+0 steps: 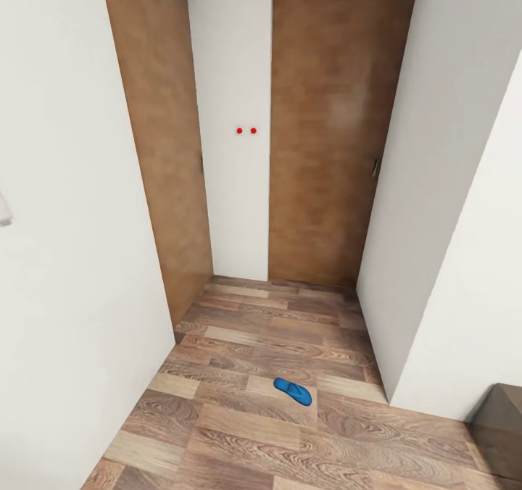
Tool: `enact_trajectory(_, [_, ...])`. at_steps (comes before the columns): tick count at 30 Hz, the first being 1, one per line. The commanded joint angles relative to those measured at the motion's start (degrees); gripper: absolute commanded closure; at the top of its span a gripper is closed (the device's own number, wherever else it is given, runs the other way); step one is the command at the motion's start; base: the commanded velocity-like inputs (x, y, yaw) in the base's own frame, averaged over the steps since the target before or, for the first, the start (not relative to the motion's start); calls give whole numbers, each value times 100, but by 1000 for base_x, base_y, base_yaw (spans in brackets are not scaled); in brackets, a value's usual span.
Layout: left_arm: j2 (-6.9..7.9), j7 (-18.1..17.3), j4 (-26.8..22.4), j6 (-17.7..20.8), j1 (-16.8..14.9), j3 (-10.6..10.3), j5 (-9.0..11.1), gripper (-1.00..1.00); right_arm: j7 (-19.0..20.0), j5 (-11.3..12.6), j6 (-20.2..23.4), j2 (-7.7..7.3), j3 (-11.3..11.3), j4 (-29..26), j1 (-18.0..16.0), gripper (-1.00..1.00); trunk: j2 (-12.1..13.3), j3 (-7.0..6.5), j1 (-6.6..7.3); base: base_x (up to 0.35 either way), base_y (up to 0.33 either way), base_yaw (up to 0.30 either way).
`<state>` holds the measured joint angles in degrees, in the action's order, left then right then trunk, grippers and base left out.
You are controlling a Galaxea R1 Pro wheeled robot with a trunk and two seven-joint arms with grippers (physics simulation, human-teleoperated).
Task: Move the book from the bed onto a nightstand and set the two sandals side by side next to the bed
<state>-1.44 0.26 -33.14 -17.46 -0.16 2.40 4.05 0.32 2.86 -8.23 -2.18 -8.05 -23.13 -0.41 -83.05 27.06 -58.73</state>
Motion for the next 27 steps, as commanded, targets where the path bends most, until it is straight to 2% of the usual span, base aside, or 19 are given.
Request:
enact_trajectory(1, [-1, -7, 0, -12, -2, 7, 42, -100, 3, 30, -20, 0, -4, 4, -3, -100, -3, 5, 0, 2, 0, 0])
enact_trajectory(27, [4, -23, 0, -10, -2, 13, 42, -100, 12, 30, -20, 0, -3, 4, -3, -100, -3, 5, 0, 0, 0, 0])
